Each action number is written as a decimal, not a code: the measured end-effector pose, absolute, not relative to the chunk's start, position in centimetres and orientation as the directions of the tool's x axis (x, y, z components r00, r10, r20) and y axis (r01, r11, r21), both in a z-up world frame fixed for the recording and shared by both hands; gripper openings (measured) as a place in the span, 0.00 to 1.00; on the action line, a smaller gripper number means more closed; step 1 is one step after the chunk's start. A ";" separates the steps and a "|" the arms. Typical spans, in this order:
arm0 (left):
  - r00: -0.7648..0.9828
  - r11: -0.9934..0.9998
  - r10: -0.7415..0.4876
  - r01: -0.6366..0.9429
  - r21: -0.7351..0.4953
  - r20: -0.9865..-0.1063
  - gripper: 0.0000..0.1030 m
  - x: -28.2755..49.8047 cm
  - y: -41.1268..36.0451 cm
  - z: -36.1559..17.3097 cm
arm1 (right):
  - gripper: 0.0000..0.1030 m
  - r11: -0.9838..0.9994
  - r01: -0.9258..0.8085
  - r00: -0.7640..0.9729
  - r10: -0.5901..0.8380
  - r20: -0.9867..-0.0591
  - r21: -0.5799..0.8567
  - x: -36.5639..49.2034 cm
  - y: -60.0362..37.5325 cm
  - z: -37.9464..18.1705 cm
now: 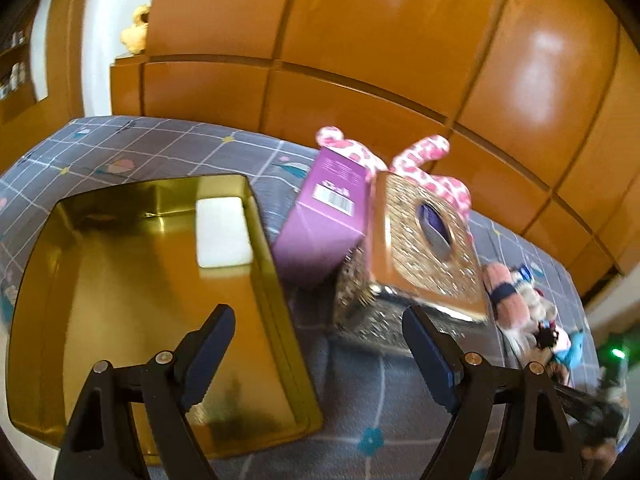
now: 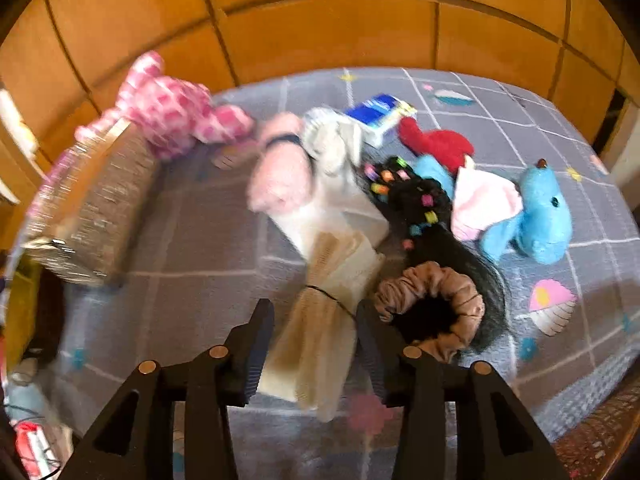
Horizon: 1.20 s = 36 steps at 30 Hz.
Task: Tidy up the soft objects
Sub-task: 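Carry the beige tied cloth into the gold tray and open the right gripper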
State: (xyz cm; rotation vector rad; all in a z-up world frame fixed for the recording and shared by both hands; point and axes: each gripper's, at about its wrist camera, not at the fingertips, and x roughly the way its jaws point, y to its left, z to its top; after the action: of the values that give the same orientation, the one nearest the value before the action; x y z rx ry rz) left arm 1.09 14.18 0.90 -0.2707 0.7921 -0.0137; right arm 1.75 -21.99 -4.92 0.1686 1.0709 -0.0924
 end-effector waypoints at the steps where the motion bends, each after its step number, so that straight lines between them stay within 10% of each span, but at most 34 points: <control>1: 0.701 0.966 -0.122 -0.077 -0.245 -0.703 0.83 0.8 13.8 0.8 | 0.42 0.982 0.168 0.450 0.003 -0.893 0.088 2.1 -22.0 -5.5; 10: 0.670 0.978 -0.142 -0.017 -0.207 -0.729 0.83 -0.7 11.3 -0.8 | 0.15 0.983 0.180 0.491 -0.071 -0.868 0.021 1.5 -21.7 -4.7; 36: 0.711 0.972 -0.004 -0.162 -0.169 -0.703 0.98 -2.5 15.5 -0.5 | 0.14 0.919 -0.301 0.635 0.392 -0.666 0.255 12.5 -4.1 6.5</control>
State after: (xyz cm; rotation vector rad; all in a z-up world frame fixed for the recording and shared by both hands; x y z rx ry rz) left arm -2.53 15.47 -0.49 -0.2259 0.7765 0.0882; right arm 12.50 -4.08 6.48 0.1239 0.7894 0.3971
